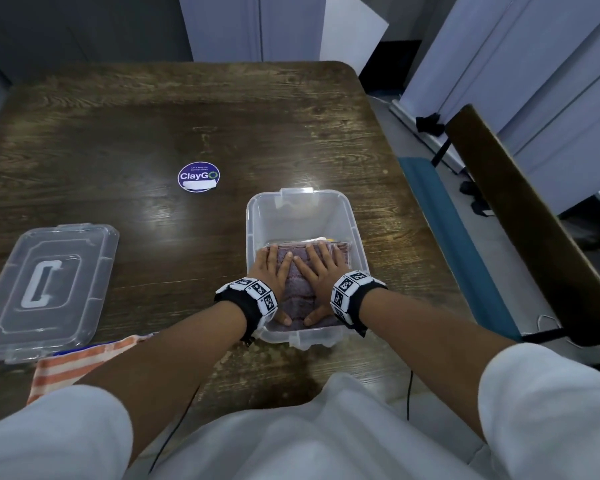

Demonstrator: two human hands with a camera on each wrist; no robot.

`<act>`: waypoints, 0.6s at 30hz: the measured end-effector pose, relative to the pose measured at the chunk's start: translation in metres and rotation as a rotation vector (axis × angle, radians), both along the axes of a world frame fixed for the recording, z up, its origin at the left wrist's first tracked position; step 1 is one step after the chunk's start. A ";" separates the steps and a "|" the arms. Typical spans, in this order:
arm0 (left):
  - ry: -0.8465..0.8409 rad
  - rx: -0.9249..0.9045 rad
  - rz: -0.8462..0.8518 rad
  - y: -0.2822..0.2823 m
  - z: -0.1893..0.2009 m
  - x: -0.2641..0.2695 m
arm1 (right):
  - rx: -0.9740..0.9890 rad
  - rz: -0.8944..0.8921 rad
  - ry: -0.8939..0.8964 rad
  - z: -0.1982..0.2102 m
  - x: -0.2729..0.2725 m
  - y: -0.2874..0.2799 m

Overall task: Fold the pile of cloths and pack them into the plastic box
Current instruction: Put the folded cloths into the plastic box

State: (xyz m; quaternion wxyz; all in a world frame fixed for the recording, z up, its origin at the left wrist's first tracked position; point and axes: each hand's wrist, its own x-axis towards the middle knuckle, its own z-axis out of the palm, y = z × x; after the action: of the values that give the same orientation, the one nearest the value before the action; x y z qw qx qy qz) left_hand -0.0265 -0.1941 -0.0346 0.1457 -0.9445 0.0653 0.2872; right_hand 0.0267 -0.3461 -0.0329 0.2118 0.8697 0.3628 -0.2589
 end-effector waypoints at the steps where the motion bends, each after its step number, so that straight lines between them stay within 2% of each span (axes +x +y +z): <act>1: -0.013 -0.015 0.001 0.001 0.002 -0.001 | 0.026 0.006 -0.004 0.003 0.000 -0.002; 7: -0.039 -0.105 -0.019 0.018 0.011 -0.003 | 0.107 0.030 0.022 0.030 0.005 -0.006; 11: -0.042 -0.202 -0.021 0.031 0.025 -0.005 | 0.101 -0.045 0.070 0.054 0.010 0.007; 15: -0.097 -0.486 0.060 0.054 0.033 -0.011 | 0.190 -0.146 0.110 0.077 0.016 0.025; 18: -0.231 -0.722 0.144 0.072 0.023 -0.017 | 0.332 -0.200 0.143 0.093 0.013 0.043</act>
State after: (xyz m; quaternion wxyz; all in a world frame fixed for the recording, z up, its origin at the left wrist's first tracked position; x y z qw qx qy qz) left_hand -0.0435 -0.1220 -0.0116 -0.2106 -0.9633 0.0787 0.1467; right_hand 0.0398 -0.3031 0.0602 0.0123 0.9037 0.3266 -0.2765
